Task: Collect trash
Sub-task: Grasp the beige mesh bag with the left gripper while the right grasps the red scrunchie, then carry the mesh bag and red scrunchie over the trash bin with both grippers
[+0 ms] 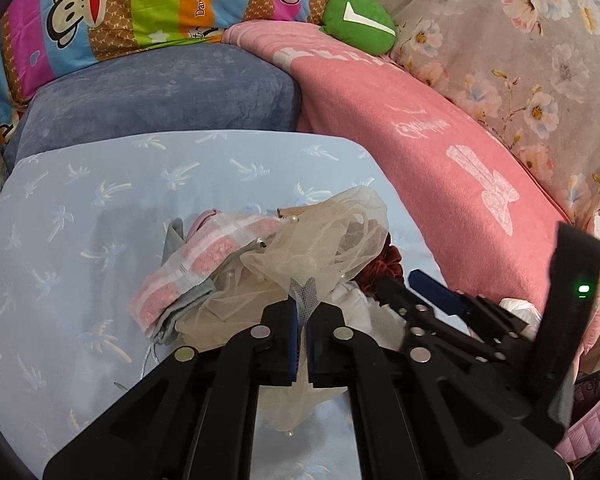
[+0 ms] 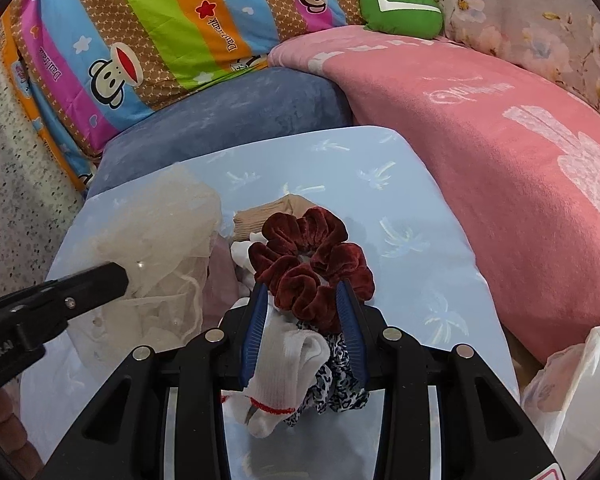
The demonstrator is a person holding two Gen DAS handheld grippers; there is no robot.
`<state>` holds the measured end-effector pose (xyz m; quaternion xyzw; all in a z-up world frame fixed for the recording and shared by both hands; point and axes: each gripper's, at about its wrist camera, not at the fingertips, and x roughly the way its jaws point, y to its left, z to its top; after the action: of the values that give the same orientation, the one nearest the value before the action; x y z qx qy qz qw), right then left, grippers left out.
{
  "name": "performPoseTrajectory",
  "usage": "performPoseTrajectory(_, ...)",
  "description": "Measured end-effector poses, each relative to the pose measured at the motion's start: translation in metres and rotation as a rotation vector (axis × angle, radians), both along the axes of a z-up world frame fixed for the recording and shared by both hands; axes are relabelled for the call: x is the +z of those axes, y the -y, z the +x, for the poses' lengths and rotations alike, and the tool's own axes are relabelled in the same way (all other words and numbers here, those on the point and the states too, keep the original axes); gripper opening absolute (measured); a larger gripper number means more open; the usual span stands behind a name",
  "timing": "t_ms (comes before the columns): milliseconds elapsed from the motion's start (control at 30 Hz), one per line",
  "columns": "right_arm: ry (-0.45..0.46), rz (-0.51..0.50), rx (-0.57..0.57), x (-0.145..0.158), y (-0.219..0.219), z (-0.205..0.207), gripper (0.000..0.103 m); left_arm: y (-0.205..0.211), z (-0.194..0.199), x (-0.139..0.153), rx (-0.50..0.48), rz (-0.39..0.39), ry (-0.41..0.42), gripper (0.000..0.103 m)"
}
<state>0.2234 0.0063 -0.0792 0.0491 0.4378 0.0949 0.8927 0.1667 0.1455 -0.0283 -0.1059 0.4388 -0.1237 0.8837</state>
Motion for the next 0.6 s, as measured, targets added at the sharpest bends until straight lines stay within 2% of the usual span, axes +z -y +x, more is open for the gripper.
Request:
performPoseTrajectory(67,-0.012,0.006,0.001,-0.005,0.0,0.003,0.036,-0.001,-0.001,0.005,-0.003,-0.007,0.011,0.002)
performPoseTrajectory(133,-0.017,-0.002,0.003,-0.009,-0.002,0.005,0.03,-0.001,-0.002,0.009,-0.007,-0.008,0.023,0.002)
performPoseTrajectory(200,-0.024,-0.007,0.009,-0.01,-0.004,0.007,0.018,0.0,-0.002,0.013,-0.008,-0.011,0.032,0.002)
performPoseTrajectory(333,-0.011,-0.008,0.008,-0.007,-0.004,0.005,0.011,0.001,-0.003,0.022,-0.013,-0.015,0.05,0.002)
performPoseTrajectory(433,0.007,0.003,0.007,0.001,-0.003,-0.001,0.008,0.004,-0.005,0.028,-0.02,-0.017,0.066,0.002)
performPoseTrajectory(500,0.026,0.002,0.012,0.009,-0.003,-0.006,0.002,0.006,-0.007,0.032,-0.022,-0.019,0.076,0.002)
performPoseTrajectory(600,0.064,0.001,0.009,0.026,-0.001,-0.015,0.002,0.009,-0.01,0.039,-0.026,-0.021,0.09,0.002)
